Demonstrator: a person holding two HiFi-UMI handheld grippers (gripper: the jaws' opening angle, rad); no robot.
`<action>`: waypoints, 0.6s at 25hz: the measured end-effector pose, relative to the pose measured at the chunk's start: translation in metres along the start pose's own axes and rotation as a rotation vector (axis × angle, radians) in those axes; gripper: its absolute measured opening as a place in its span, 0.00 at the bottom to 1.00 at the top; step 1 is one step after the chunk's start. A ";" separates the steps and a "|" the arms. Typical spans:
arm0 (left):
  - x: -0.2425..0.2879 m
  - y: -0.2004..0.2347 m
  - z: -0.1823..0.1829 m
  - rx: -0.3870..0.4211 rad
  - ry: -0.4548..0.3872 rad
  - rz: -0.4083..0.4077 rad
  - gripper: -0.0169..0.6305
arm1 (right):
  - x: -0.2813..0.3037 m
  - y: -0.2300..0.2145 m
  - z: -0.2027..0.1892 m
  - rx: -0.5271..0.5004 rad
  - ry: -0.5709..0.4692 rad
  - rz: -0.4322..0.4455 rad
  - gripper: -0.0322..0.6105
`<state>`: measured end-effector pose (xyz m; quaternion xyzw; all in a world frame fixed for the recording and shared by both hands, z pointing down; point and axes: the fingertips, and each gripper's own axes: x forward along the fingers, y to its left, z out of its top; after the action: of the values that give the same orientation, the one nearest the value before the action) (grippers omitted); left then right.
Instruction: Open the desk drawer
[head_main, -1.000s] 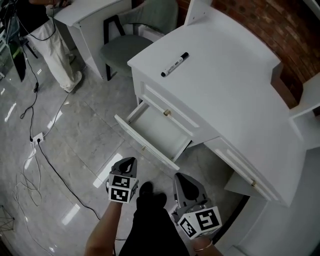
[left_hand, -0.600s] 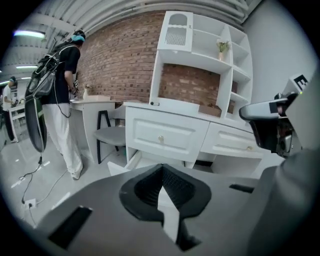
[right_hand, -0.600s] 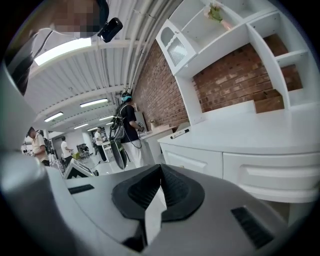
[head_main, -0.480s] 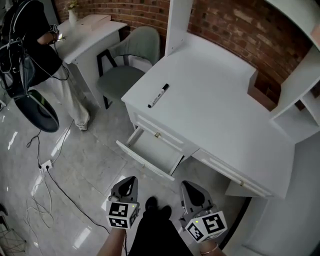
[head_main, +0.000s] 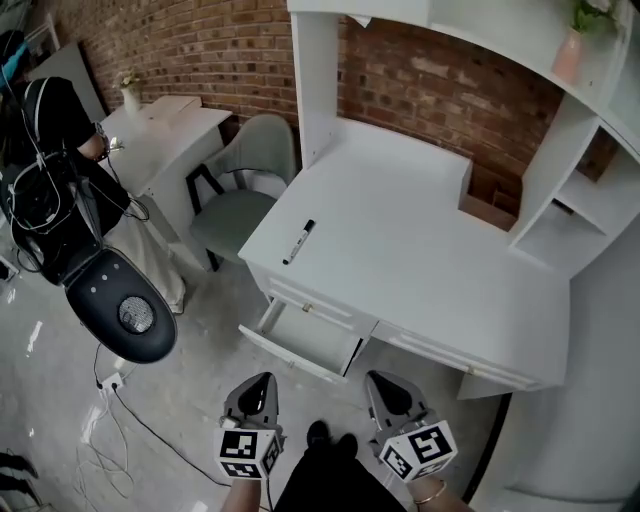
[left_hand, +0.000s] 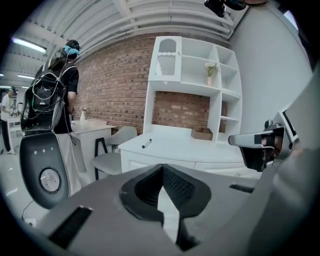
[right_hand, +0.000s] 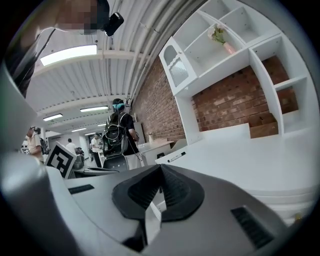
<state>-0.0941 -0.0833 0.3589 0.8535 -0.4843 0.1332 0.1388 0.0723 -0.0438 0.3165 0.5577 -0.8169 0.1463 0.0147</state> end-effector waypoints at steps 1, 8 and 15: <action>-0.002 -0.003 0.006 0.006 -0.006 -0.004 0.04 | -0.001 0.000 0.005 -0.005 -0.010 -0.003 0.06; -0.015 -0.015 0.048 0.045 -0.057 -0.013 0.04 | -0.016 -0.004 0.029 -0.026 -0.045 -0.040 0.06; -0.025 -0.020 0.068 0.081 -0.088 -0.026 0.04 | -0.026 -0.009 0.037 -0.050 -0.060 -0.065 0.06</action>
<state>-0.0825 -0.0783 0.2850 0.8695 -0.4733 0.1130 0.0845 0.0954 -0.0329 0.2779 0.5874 -0.8020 0.1085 0.0088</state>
